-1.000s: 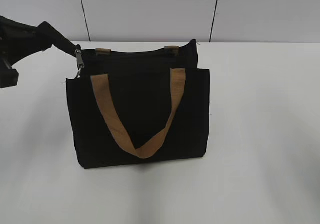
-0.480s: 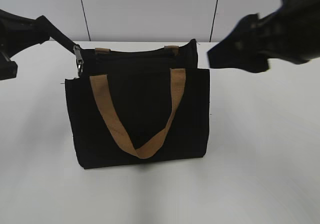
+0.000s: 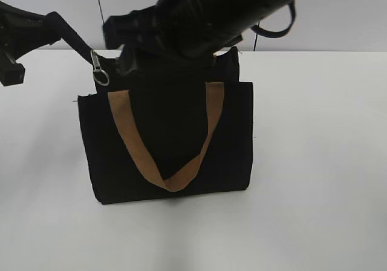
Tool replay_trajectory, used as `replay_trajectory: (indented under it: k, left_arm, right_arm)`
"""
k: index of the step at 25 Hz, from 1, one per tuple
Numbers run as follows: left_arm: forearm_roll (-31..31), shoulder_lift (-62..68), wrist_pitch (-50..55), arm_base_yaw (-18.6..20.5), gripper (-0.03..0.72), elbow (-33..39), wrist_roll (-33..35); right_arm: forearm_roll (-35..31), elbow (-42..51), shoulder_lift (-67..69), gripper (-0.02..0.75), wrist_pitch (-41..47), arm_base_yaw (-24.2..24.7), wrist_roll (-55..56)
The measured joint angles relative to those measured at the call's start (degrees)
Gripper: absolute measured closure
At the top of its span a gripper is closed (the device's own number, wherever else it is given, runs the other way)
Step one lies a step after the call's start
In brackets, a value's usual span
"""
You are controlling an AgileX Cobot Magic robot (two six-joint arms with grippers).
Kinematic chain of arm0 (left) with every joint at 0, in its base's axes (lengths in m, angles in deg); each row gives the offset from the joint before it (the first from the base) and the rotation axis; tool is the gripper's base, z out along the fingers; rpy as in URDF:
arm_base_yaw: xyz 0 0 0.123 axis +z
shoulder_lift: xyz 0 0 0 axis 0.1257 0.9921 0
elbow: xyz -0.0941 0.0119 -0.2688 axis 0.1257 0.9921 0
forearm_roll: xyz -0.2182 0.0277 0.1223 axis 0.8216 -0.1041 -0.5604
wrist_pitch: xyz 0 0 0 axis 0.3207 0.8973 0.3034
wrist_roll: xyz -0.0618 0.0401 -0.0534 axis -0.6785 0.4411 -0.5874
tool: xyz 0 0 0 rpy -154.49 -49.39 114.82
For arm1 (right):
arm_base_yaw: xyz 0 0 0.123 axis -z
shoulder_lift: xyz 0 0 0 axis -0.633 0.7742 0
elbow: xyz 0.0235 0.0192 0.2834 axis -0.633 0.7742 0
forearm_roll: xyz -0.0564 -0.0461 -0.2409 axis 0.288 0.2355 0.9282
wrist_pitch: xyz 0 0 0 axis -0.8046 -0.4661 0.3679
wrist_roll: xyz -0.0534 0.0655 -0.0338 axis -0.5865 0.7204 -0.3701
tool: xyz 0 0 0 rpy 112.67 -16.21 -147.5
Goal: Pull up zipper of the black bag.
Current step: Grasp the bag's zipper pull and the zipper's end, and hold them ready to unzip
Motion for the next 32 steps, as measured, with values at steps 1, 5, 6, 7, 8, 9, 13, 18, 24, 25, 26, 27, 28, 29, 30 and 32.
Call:
replay_trajectory:
  k: [1,5,6,7,8,9,13,18,24,25,26,27,28,29,30,32]
  left_arm:
    - [0.0,0.1,0.0,0.0,0.669,0.0,0.0]
    - [0.0,0.19,0.0,0.0,0.669,0.0,0.0]
    - [0.0,0.19,0.0,0.0,0.669,0.0,0.0]
    - [0.0,0.19,0.0,0.0,0.669,0.0,0.0]
    - [0.0,0.19,0.0,0.0,0.669,0.0,0.0]
    - [0.0,0.19,0.0,0.0,0.669,0.0,0.0]
    - [0.0,0.22,-0.36,0.0,0.669,0.0,0.0]
    - [0.0,0.22,-1.14,0.0,0.669,0.0,0.0]
    - [0.0,0.26,-2.15,0.0,0.669,0.0,0.0]
    - [0.0,0.26,-2.27,0.0,0.669,0.0,0.0]
    - [0.0,0.26,-2.4,0.0,0.669,0.0,0.0]
    - [0.0,0.26,-2.4,0.0,0.669,0.0,0.0]
    - [0.0,0.26,-2.41,0.0,0.669,0.0,0.0]
    - [0.0,0.26,-2.41,0.0,0.669,0.0,0.0]
    - [0.0,0.26,-2.41,0.0,0.669,0.0,0.0]
    - [0.0,0.26,-2.36,0.0,0.669,0.0,0.0]
  right_arm:
    - [0.05,-1.28,1.36,0.364,0.0,-0.74,-0.82]
    - [0.05,-5.3,5.57,0.391,0.05,-2.69,-4.3]
    - [0.05,-5.8,6.49,0.407,0.05,-2.83,-4.78]
    - [0.05,-6.16,7.16,0.43,0.05,-2.97,-4.99]
    - [0.05,-6.27,7.9,0.454,0.05,-2.97,-5.05]
    - [0.11,-6.34,8.53,0.472,0.05,-2.97,-5.18]
    - [0.97,-6.34,9.95,0.495,-1.72,-2.97,-5.23]
    - [1.43,-6.39,11.71,0.497,-4.68,-2.97,-5.23]
    - [3.34,-6.39,12.58,0.546,-6.25,-2.97,-5.23]
    - [3.82,-6.39,12.58,0.597,-6.43,-2.97,-5.23]
    - [4.12,-6.39,12.58,0.66,-6.6,-2.97,-5.29]
    - [4.43,-6.39,12.58,0.703,-6.84,-2.97,-5.29]
    - [4.54,-6.39,12.58,0.735,-7.11,-2.97,-5.29]
    - [4.6,-6.39,12.6,0.749,-7.27,-2.97,-5.29]
    - [4.6,-6.39,12.6,0.752,-7.27,-2.97,-5.33]
    - [4.71,-6.39,12.6,0.752,-7.27,-2.97,-5.66]
